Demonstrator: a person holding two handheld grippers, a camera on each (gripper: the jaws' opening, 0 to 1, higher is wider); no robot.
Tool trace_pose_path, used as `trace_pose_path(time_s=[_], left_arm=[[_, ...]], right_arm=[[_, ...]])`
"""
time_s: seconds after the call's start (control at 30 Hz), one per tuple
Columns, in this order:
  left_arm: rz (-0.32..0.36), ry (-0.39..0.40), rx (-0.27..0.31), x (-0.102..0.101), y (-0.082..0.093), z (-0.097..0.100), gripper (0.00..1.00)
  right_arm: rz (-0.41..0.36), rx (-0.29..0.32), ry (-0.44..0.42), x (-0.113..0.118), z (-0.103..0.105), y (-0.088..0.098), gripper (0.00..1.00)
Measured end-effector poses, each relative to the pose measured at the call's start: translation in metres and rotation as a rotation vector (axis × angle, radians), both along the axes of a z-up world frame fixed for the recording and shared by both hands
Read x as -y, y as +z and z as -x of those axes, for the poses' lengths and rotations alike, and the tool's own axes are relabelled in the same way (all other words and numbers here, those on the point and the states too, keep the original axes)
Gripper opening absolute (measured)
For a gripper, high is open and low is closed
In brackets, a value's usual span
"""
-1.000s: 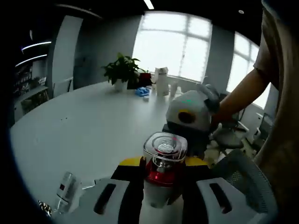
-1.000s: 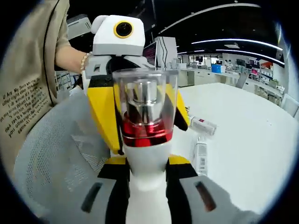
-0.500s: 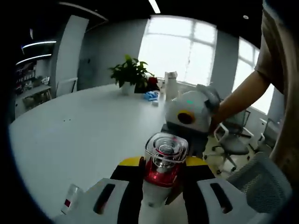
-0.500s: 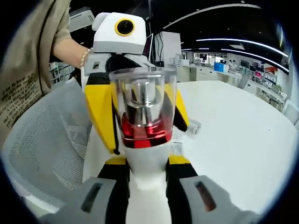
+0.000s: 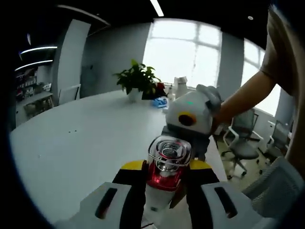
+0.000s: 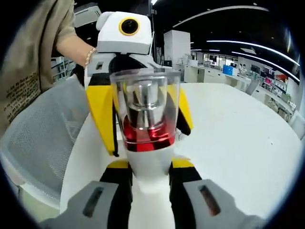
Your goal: Arrange the skincare products in the storage area until every visible bottle or jar stands upright without overlapping.
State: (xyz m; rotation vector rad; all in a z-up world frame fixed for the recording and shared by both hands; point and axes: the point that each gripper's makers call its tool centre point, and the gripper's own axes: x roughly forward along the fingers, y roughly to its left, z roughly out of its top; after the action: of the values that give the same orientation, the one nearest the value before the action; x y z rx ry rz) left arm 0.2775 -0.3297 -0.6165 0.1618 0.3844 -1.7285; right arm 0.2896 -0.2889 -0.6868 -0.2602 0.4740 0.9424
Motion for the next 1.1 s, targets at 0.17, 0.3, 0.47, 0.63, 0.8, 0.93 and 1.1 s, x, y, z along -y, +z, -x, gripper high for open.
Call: trace_pose_path(time_s=[0.17, 0.3, 0.47, 0.63, 0.8, 0.93, 1.1], left_arm=[[0.004, -0.007, 0.016, 0.005, 0.001, -0.009, 0.28], [0.009, -0.010, 0.020, 0.005, 0.003, -0.010, 0.28], [0.011, -0.011, 0.020, 0.007, 0.004, -0.012, 0.28], [0.009, -0.017, 0.023, 0.007, 0.003, -0.013, 0.28], [0.007, -0.011, 0.021, 0.006, 0.004, -0.012, 0.28], [0.003, -0.010, 0.012, 0.005, 0.004, -0.010, 0.32], [-0.009, 0.008, 0.011, -0.002, 0.009, -0.006, 0.37]], right_arm=[[0.011, 0.001, 0.033, 0.004, -0.009, 0.000, 0.28], [0.015, -0.001, 0.046, 0.005, -0.012, -0.001, 0.28], [0.006, 0.005, 0.028, 0.007, -0.018, -0.001, 0.28], [0.009, 0.000, 0.033, 0.007, -0.019, -0.001, 0.28], [0.004, -0.007, 0.021, 0.007, -0.019, -0.002, 0.29], [0.002, -0.020, -0.003, 0.007, -0.019, -0.002, 0.30], [0.000, -0.044, -0.063, 0.003, -0.019, 0.000, 0.37]])
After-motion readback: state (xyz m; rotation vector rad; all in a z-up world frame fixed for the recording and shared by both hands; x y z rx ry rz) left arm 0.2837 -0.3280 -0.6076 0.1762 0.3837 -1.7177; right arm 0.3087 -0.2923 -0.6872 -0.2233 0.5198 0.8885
